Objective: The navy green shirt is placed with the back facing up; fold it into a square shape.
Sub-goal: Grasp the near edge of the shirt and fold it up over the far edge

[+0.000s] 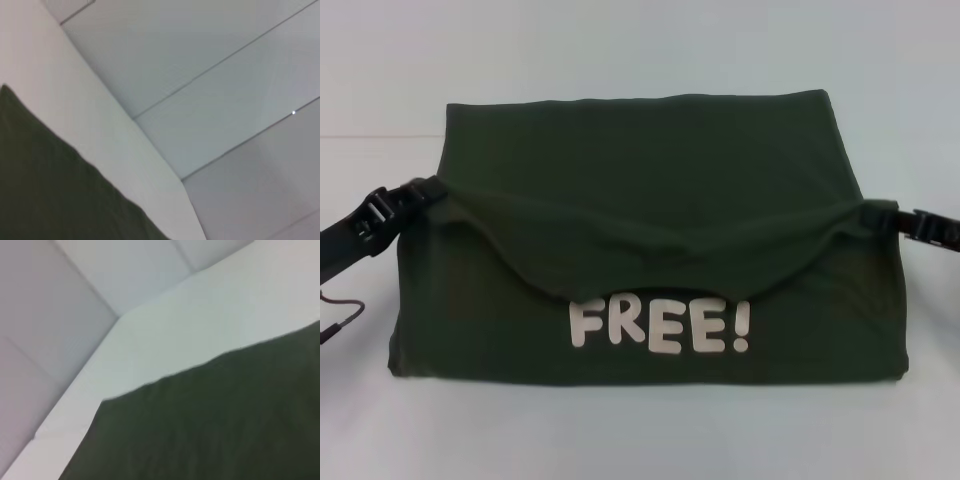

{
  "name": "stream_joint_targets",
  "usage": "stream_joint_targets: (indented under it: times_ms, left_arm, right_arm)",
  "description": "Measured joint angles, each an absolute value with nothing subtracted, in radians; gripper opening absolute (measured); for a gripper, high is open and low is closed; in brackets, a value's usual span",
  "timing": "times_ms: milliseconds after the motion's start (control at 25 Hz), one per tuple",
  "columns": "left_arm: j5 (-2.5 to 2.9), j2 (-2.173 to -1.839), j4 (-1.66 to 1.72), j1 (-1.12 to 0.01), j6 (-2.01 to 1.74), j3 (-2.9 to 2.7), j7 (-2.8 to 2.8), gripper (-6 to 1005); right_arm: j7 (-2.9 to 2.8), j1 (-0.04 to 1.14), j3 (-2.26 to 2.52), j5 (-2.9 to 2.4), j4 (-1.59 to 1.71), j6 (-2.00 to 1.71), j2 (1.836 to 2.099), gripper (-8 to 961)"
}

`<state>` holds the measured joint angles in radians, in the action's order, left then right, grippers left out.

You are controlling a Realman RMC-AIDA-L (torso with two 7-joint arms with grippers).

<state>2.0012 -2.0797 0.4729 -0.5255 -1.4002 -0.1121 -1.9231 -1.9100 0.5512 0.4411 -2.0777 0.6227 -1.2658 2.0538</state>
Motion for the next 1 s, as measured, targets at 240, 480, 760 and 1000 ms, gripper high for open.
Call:
stream_joint_targets:
  times_ms: [240,480,760,1000]
  left_arm:
    - [1.97,-2.111,0.47,-0.543,-1.324,-0.122,-1.831,58]
    - [1.949,-2.14,0.462,-0.563,-1.243,-0.121,-1.736,59]
    - [1.877,-2.149,0.459,-0.568,-1.203,-0.121,-1.692,60]
    - [1.868,-2.152,0.432,-0.577,-1.147,-0.123,-1.677,61]
  right_arm:
    - [-1.863,0.549,0.442,-2.011,0.598,-1.181,2.073,64]
    - [-1.797,0.571,0.451,-2.001,0.54,-1.084,2.084,63]
    - [-1.778,0.588,0.445,-1.979,0.529,-1.06,2.086,63]
    - [-1.77,0.594,0.449,-1.947,0.515,-1.033,2.086,63]
